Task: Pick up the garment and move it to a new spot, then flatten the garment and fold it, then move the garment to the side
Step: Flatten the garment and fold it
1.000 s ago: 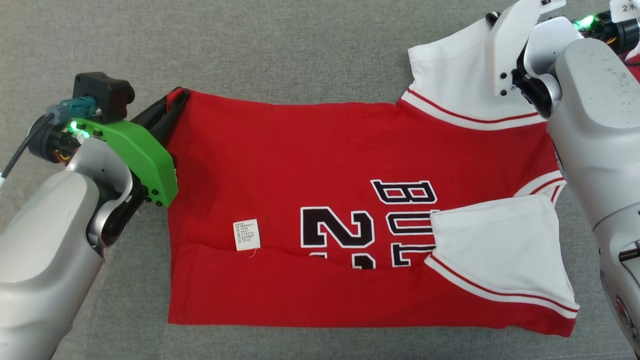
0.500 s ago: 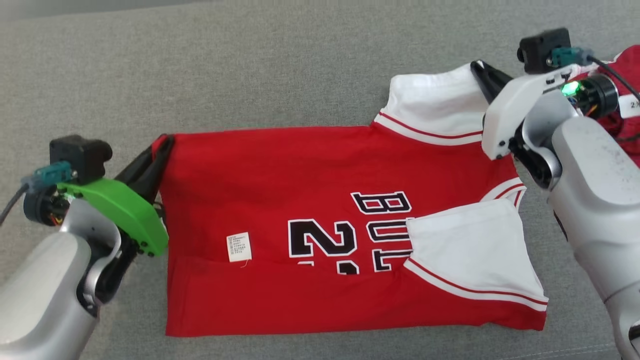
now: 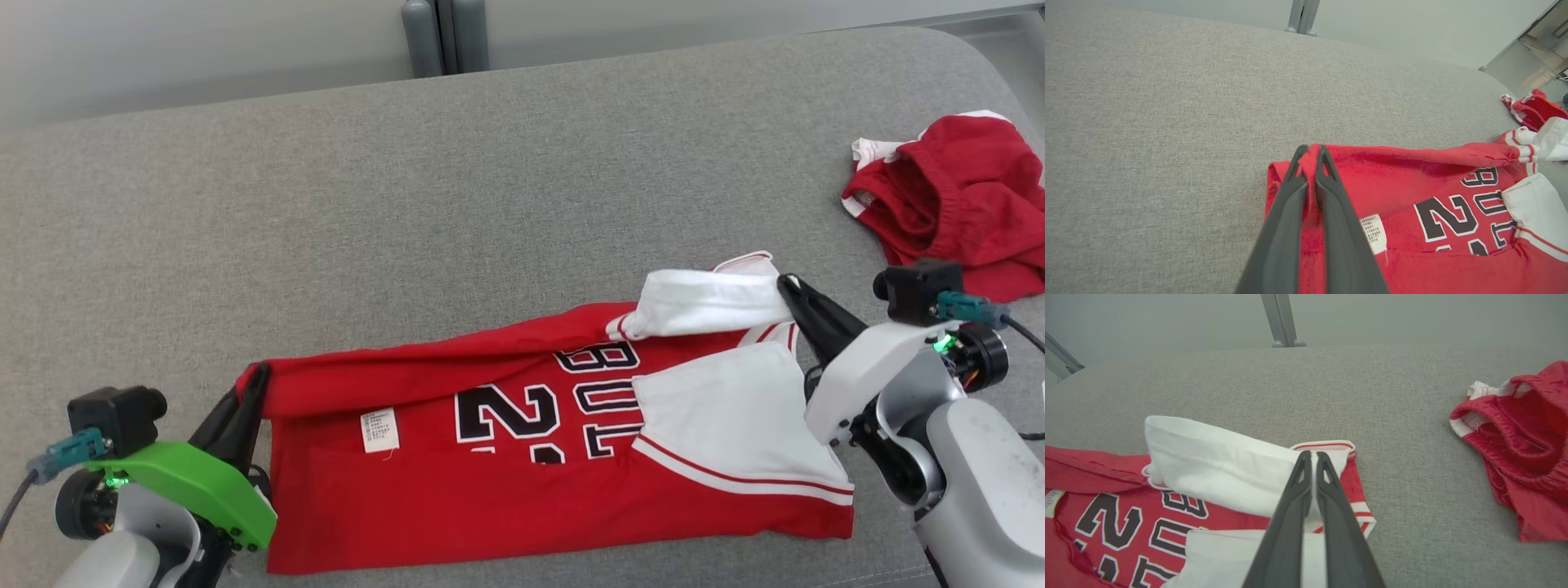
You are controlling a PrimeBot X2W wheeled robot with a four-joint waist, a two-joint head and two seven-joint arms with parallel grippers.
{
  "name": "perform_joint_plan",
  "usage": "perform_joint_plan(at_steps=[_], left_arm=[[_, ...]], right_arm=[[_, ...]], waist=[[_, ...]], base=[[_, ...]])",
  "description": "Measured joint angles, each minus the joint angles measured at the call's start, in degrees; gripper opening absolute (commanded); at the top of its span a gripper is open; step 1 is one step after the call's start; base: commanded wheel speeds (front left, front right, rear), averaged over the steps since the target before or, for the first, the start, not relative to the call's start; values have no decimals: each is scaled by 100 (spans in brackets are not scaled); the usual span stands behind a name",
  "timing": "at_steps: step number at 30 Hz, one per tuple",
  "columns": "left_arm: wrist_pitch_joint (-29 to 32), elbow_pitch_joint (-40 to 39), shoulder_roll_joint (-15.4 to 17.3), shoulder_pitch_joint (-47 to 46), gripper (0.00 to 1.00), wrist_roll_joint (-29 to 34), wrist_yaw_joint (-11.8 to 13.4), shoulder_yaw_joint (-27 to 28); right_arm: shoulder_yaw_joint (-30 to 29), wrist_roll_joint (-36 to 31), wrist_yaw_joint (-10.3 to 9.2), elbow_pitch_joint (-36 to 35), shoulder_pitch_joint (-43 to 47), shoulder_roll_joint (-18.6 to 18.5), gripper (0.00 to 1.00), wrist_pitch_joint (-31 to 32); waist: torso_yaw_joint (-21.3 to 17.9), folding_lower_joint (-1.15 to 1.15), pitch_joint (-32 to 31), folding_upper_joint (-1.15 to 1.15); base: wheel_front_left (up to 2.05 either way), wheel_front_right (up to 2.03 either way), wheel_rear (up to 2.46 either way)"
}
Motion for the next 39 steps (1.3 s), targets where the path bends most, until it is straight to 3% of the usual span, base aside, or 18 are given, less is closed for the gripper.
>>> perform_joint_plan(at_steps=[6, 7, 8, 9, 10, 11, 12, 13, 14, 28, 34, 39], left_arm=[[-252, 44, -146, 428, 0, -75, 48, -23], [-302, 67, -166, 473, 8, -73, 48, -36], [-342, 88, -180, 511, 29, -68, 48, -44], [-378, 118, -214, 553, 36, -68, 48, -51], [-433, 137, -256, 598, 69, -69, 48, -58], [-475, 152, -287, 637, 95, -69, 48, -64], [-524, 177, -318, 678, 100, -69, 51, -67], [-582, 208, -342, 707, 100, -69, 74, -68], [-636, 235, -365, 730, 100, -68, 82, -55], [-1133, 12, -1054, 1130, 100, 600, 514, 767], [-1140, -34, -1485, 1250, 100, 1101, 506, 1196], [-1140, 31, -1619, 1347, 100, 1362, 421, 1362]], right_arm=[[-401, -328, 0, -617, 797, 333, 0, 245], [-450, -367, 0, -667, 877, 378, 0, 269], [-491, -397, 0, -701, 949, 423, 0, 268], [-530, -433, 0, -751, 1041, 474, 0, 268], [-586, -447, 0, -801, 1138, 526, 6, 267], [-615, -476, 0, -848, 1220, 554, 16, 266], [-657, -491, 0, -895, 1318, 584, 40, 258], [-690, -512, 0, -949, 1424, 616, 63, 226], [-720, -550, 0, -989, 1511, 642, 100, 214], [-1493, -888, 0, -1296, 2282, 1080, 100, 199], [-1594, -1105, 0, -822, 2025, 1167, 100, 190], [-1636, -1345, 0, -222, 1696, 1204, 100, 215]], waist=[[-67, 0, -11, 0], [-67, 0, -15, 0], [-66, 0, -21, 0], [-64, 0, -33, 0], [-61, 0, -46, 0], [-57, 0, -59, 0], [-51, 0, -75, 0], [-46, 0, -94, 0], [-43, 0, -110, 0], [-24, 0, -429, 0], [110, 0, -514, 0], [269, 0, -536, 0]], base=[[0, 0, 0], [0, 0, 0], [0, 0, 0], [0, 0, 0], [0, 0, 0], [0, 0, 0], [0, 0, 0], [0, 0, 0], [0, 0, 0], [0, 0, 0], [0, 0, 0], [0, 0, 0]])
